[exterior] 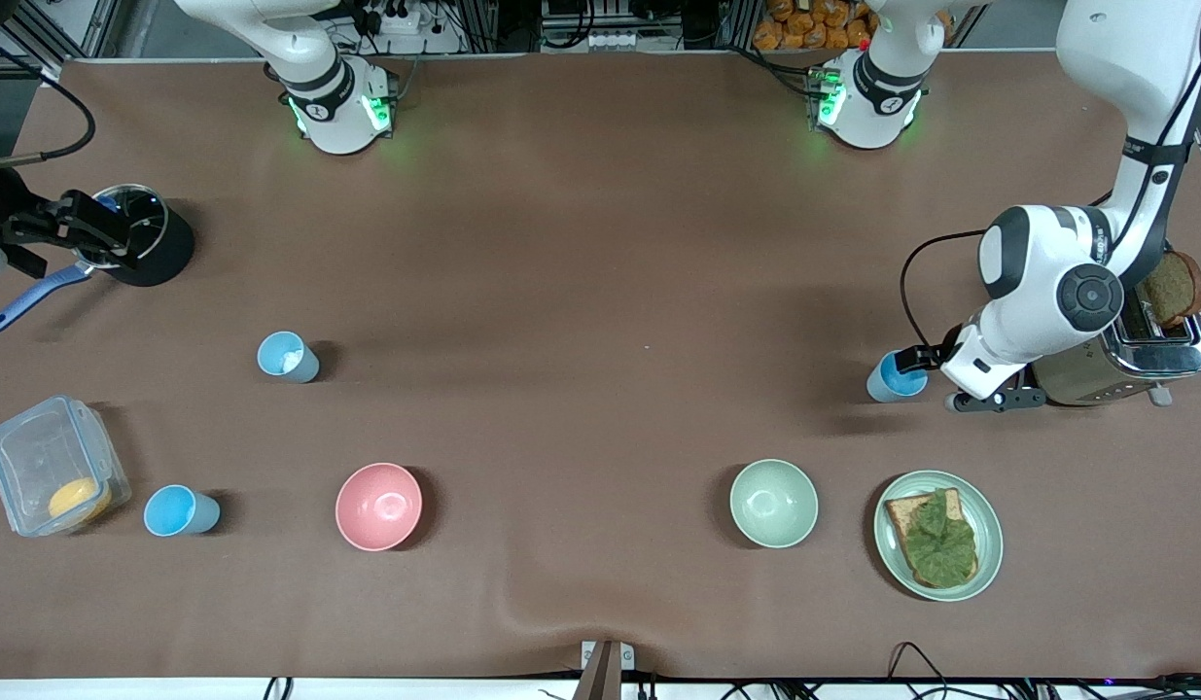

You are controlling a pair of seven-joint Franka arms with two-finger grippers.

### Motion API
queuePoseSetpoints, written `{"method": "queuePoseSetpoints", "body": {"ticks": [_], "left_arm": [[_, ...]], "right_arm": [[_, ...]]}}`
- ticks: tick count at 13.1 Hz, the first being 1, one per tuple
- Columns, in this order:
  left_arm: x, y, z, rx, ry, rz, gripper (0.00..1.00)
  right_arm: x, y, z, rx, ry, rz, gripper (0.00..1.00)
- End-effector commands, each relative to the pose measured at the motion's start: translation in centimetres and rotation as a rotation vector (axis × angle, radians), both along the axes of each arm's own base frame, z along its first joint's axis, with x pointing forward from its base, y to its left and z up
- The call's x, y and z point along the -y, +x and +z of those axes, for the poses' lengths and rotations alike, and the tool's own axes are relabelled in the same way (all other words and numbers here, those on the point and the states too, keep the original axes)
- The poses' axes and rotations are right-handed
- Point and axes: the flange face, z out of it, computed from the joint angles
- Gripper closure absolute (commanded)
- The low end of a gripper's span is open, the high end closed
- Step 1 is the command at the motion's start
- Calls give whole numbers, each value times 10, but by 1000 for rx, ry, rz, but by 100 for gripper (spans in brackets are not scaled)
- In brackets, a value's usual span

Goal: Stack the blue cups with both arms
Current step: 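Close the left gripper around the blue cup, then reach the right gripper to the blue cup near the saucepan and grasp it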

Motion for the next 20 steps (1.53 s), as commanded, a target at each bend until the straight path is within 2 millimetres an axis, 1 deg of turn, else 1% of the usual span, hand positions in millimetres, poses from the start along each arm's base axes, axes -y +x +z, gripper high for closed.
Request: {"method": "queuePoseSetpoints", "body": {"ticks": [1,3,8,10,12,13,14,15,16,17,18,19,20], "left_arm": [[-1,1,-1,6,13,-25,0],[0,1,-3,3,12,-28,0],[-3,0,-15,-15,8,-27,0],[-4,0,-17,-17,8,-23,0],[-4,1,-20,-20,5,-24,0],[-2,1,-22,-23,5,-28,0],[-1,2,-23,-21,5,-29,2],[-1,2,-23,-23,4,-26,13],[-3,2,-24,-24,3,-25,24],[-4,3,-25,-23,4,-24,42],[-1,3,-24,-23,3,-28,67],[0,4,-24,-21,4,-23,89],[1,5,-23,-20,4,-15,100]], "right_arm": [[-1,1,0,3,-17,-15,0],[-1,1,0,3,-17,-15,0],[-1,1,0,1,-17,-15,0],[-1,1,0,3,-17,-15,0],[-5,1,-1,0,-17,-6,0],[-6,16,-27,-42,-20,-3,0],[-13,35,-60,-94,-29,18,0],[-21,36,-57,-83,-46,45,0],[-25,47,-79,-110,-57,47,0],[-23,53,-94,-132,-43,42,0],[-24,56,-105,-151,-45,41,0],[-29,61,-124,-183,-48,51,0],[-32,65,-145,-217,-49,56,0]]}}
